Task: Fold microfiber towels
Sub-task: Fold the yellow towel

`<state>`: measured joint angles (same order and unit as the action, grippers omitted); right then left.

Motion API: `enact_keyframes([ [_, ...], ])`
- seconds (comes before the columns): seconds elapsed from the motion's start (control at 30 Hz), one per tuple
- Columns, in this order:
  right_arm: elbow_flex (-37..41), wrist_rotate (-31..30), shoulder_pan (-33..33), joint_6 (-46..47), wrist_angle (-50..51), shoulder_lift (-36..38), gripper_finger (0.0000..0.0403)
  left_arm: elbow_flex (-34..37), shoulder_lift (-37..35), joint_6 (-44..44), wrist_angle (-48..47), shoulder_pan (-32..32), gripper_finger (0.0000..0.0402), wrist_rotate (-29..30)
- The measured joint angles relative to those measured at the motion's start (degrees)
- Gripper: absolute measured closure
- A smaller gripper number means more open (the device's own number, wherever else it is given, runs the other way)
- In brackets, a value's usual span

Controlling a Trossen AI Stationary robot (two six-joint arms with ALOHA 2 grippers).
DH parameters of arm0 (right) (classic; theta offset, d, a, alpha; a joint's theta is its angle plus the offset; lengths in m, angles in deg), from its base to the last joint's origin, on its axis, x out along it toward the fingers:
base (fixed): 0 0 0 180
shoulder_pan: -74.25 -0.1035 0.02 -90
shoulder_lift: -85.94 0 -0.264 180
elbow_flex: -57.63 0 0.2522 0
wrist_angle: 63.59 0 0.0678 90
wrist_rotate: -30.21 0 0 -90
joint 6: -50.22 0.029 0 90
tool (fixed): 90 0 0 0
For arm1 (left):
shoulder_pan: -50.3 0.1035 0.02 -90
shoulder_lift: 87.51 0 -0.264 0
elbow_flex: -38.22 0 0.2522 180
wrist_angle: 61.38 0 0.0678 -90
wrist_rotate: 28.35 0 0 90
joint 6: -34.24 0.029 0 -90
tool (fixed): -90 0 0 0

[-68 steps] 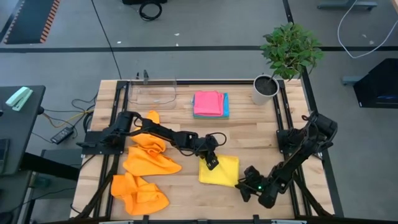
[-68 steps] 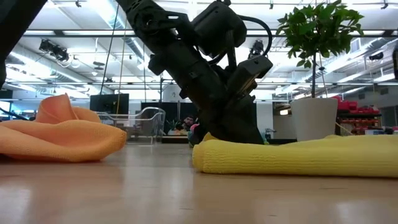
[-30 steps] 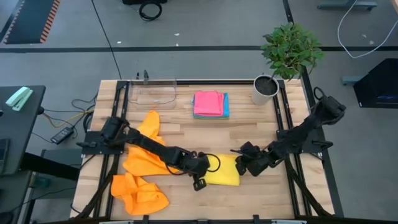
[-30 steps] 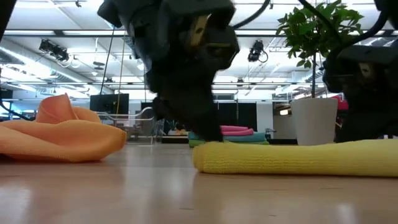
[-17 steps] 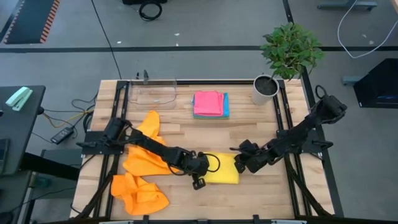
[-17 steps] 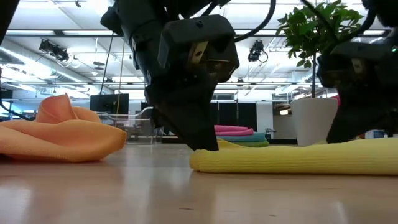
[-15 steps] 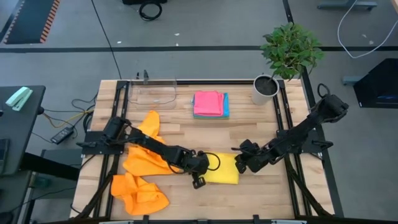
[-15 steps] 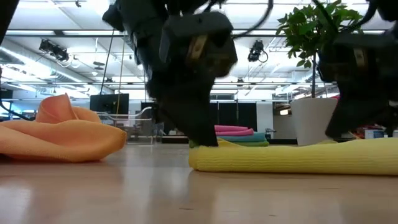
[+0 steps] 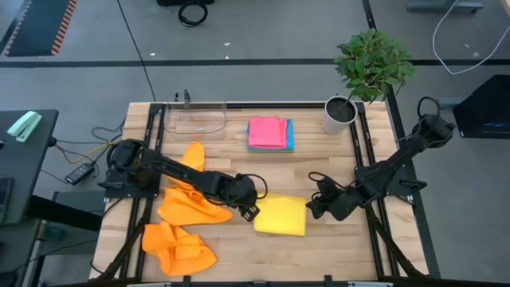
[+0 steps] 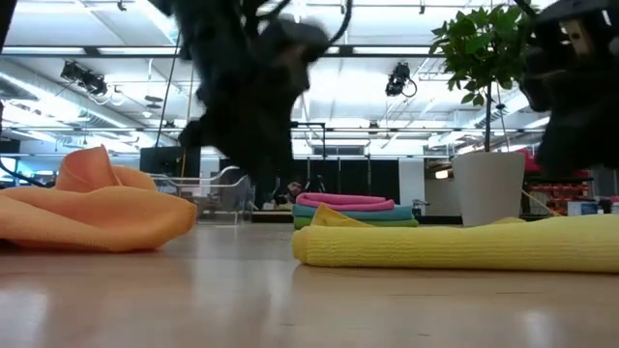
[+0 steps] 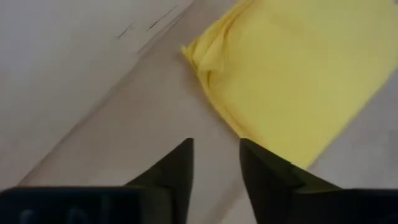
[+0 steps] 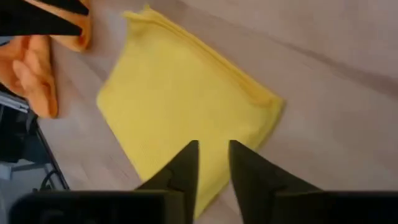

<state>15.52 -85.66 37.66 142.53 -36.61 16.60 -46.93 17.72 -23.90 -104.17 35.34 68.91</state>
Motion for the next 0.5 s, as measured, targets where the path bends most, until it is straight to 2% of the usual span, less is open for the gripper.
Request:
enact_keyframes([
  [0.07,-0.04,0.14,-0.89,3.06,0.33,-1.43,0.028,3.88,0.01,-1.45,5.42,-0.05,0.0234,-0.64],
  [0.17,-0.04,-0.15,-2.11,6.13,0.05,-3.43,0.0232,10.92,0.38,-5.21,21.81,0.1,0.0199,-1.04],
  [0.27,0.16,-0.23,-3.61,8.54,-1.25,-5.43,0.0192,15.89,0.3,-8.09,33.01,0.72,0.0171,-0.36],
  [0.37,0.16,0.01,-4.4,9.63,-2.22,-7.89,0.0165,18.26,0.61,-9.19,33.36,1.08,0.0154,1.78],
  [0.5,0.18,-0.05,-4.43,10.36,-5.11,-11.78,0.015,18.95,1.7,-8.86,36.19,0.51,0.0152,5.02],
])
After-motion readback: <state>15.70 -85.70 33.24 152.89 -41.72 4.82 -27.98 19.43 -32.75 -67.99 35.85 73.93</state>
